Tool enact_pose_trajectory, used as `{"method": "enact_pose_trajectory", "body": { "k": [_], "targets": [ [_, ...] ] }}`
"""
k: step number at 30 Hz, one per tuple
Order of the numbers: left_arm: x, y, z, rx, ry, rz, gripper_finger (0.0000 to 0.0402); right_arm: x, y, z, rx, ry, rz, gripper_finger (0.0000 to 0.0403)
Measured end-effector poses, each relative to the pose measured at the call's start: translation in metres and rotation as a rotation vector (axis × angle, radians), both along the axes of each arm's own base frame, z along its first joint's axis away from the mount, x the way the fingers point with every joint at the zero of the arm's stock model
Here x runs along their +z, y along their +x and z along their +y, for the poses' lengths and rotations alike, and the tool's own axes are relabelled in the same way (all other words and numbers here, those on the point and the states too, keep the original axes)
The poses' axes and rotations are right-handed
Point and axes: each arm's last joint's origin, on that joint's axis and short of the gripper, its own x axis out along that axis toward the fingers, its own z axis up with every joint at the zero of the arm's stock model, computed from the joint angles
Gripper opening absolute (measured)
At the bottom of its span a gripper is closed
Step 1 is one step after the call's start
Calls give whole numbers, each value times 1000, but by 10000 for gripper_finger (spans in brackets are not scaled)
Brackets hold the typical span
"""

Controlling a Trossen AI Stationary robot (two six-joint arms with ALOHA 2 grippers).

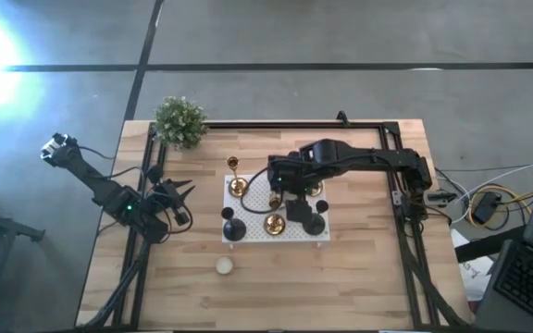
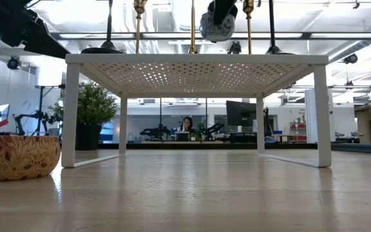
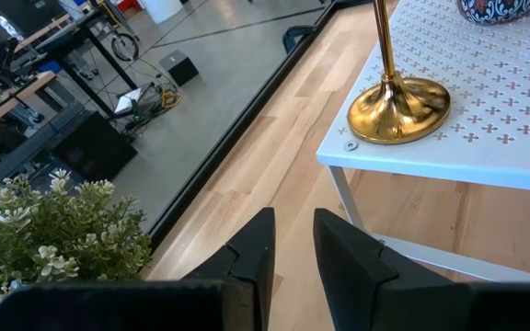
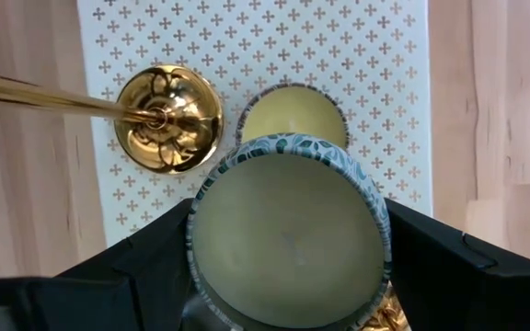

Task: Pick & Place candle stick holders
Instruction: Put the middle scented candle on the shelf

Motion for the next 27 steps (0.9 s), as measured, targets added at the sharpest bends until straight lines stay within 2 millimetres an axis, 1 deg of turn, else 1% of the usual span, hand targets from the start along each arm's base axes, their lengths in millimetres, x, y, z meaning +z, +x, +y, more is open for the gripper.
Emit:
{"method": "enact_pose_trajectory", "body": {
  "k": [11,17,27],
  "targets": [
    [0,0,0,0,0,1,83,-3,0,-4,0,21,15,285],
    [0,0,0,0,0,0,83,-13,4,-6,10,37,68,285],
    [0,0,0,0,0,0,83,-18,5,-8,24,36,98,285]
  ]
}}
